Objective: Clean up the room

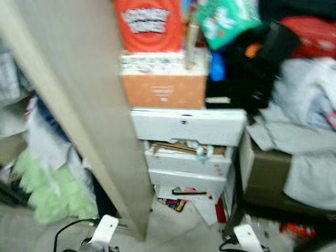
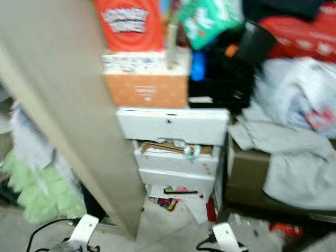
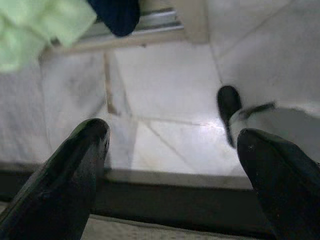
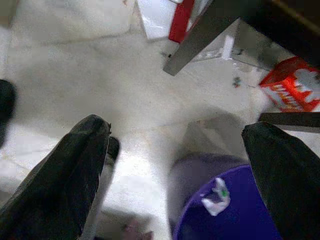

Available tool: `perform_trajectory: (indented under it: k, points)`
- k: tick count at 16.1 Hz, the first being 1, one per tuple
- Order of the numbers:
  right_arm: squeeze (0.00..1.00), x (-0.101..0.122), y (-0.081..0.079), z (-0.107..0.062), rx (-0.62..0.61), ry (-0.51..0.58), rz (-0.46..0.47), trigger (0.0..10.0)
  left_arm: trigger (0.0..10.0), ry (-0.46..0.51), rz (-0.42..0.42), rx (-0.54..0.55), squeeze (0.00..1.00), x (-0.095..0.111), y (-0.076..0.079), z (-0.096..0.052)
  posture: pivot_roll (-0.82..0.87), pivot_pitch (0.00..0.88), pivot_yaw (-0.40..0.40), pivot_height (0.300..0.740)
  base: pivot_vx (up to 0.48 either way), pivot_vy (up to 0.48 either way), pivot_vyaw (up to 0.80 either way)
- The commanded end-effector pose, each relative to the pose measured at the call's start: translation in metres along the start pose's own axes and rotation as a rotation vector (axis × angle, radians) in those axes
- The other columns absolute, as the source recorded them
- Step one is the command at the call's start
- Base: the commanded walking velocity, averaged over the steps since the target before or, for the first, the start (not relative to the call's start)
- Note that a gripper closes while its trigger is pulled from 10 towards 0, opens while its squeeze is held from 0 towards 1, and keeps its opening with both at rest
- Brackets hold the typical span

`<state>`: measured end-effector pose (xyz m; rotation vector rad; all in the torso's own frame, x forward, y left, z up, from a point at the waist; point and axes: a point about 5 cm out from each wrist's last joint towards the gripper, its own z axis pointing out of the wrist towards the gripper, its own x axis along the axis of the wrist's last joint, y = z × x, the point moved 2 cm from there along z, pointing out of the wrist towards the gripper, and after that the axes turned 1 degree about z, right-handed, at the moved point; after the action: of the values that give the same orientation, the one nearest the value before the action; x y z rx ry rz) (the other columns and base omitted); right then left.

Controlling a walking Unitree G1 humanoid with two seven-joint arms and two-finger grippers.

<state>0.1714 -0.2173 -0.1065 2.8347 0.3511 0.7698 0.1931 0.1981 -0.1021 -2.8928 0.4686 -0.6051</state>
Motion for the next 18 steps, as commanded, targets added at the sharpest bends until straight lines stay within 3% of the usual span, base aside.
perform_trajectory:
  k: [1,5,18]
  points:
    - [0.00,0.0045,-0.0051,0.0008,0.010,0.010,0.011,10.0,10.0,0.006,-0.017,0.034,0.00,0.0011,-0.0090,-0.0005,-0.05,0.000,0.051,0.740,0.000,0.000,0.00]
    - [0.00,0.0046,-0.0046,0.0009,0.002,0.007,0.036,10.0,10.0,0.046,-0.081,0.041,0.00,0.0083,-0.0110,-0.0008,-0.05,0.000,0.050,0.740,0.000,0.000,0.00]
    - [0.00,0.0033,-0.0036,0.0007,0.002,0.003,0.018,10.0,10.0,0.046,-0.052,-0.012,0.00,0.0084,-0.0049,-0.0005,-0.05,0.000,0.047,0.740,0.000,0.000,-0.01]
